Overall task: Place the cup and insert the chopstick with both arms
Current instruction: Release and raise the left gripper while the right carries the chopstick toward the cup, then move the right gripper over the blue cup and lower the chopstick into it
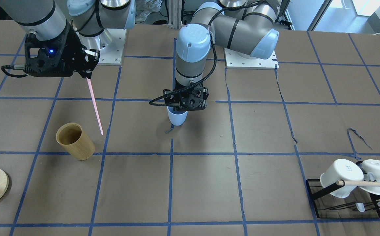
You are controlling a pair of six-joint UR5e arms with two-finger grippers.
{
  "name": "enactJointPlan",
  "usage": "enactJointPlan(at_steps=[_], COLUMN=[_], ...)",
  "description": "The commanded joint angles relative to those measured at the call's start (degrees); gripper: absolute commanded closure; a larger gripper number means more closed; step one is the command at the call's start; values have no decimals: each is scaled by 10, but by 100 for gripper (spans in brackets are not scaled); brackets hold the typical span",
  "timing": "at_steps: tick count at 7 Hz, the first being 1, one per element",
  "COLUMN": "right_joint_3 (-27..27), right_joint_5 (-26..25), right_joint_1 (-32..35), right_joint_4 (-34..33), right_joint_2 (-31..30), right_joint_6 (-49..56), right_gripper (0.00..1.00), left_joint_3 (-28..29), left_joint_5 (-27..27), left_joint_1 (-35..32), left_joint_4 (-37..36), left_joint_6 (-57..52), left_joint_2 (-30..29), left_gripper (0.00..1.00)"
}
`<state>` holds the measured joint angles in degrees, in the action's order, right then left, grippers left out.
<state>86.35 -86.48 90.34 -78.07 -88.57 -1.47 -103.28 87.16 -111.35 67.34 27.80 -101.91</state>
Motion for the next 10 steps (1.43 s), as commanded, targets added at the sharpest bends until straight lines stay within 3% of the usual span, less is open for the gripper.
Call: enactJointPlan(at_steps=[1,3,4,6,8,10], right_joint_3=[1,2,1,1,3,4], right_joint_5=[11,20,45,51,84,85], right_joint_1=[34,85,115,194,237,256], right_joint_4=[-2,-3,-4,-25,-67,-77], right_joint_2=[0,1,1,9,43,71], right_joint_6=[-48,-125,-164,-221,-281,-284], right_gripper=[100,100,100,100,100,100], left_joint_3=[75,83,79,79,84,83], left_joint_5=[12,47,46,34,34,33], left_joint_1=[74,159,181,191,194,194], left_joint_4=[119,119,132,147,147,155], left_joint_6=[-125,-303,-325,-325,-325,-325], left_joint_2=[29,76,101,128,128,126], left_gripper=[0,0,0,0,0,0])
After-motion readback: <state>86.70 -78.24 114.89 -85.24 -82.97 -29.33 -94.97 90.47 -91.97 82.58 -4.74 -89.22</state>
